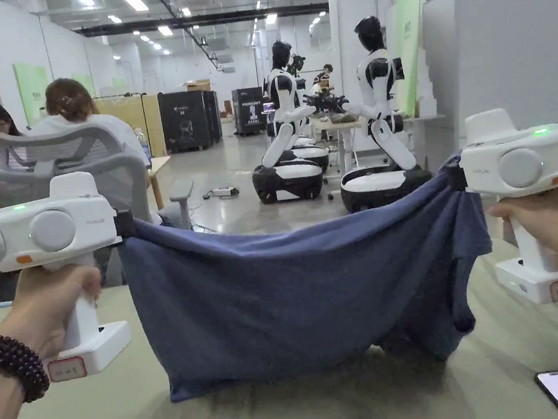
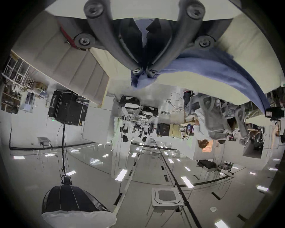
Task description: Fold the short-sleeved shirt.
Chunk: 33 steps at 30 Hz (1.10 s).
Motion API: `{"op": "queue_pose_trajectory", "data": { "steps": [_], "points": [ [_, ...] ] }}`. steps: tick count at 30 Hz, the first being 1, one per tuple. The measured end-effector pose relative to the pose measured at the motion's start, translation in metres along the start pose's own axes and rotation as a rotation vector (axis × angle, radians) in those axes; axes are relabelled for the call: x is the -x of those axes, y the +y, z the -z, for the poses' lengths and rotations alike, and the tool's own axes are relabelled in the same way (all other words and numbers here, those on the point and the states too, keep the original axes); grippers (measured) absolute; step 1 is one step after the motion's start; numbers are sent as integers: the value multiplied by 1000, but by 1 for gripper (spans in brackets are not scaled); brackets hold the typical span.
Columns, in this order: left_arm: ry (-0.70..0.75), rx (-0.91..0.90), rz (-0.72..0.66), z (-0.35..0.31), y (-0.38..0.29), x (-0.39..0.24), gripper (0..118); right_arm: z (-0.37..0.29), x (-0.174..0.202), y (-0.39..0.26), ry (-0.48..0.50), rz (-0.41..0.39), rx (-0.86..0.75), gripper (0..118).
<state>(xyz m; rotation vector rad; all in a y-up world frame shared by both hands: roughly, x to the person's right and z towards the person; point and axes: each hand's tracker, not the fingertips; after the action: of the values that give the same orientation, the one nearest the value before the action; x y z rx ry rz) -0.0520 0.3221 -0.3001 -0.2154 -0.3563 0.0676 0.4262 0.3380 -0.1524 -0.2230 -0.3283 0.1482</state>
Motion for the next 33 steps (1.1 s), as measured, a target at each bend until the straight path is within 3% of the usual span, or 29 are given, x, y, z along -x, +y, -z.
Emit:
{"op": "queue_pose_trajectory", "data": {
  "steps": [6,10,14,21,30,31,32,33],
  "points": [
    [-72,34,-75,-95,-92,-5,3,-91,7,-98,-34,-90,61,3],
    [-59,85,-76,-138,-157,-11,3,-139,11,-169,-2,-33,123,3],
    [-15,208,-69,-157,-216,-17,3,-174,18,-234,19,-28,235,3],
    [40,384,-13,-178,-288,-15,3,-189,19,-320,54,-44,453,3],
    [98,491,-23,-168,-322,-1,4,-170,16,-348,38,-56,542,5],
    [103,485,-38,-168,-319,0,10,-176,16,-347,46,-40,524,14],
    [102,472,-56,-169,-314,2,26,-179,15,-344,46,2,495,36],
    [87,459,-73,-170,-310,6,69,-182,15,-341,56,28,477,84]
  ]
}}
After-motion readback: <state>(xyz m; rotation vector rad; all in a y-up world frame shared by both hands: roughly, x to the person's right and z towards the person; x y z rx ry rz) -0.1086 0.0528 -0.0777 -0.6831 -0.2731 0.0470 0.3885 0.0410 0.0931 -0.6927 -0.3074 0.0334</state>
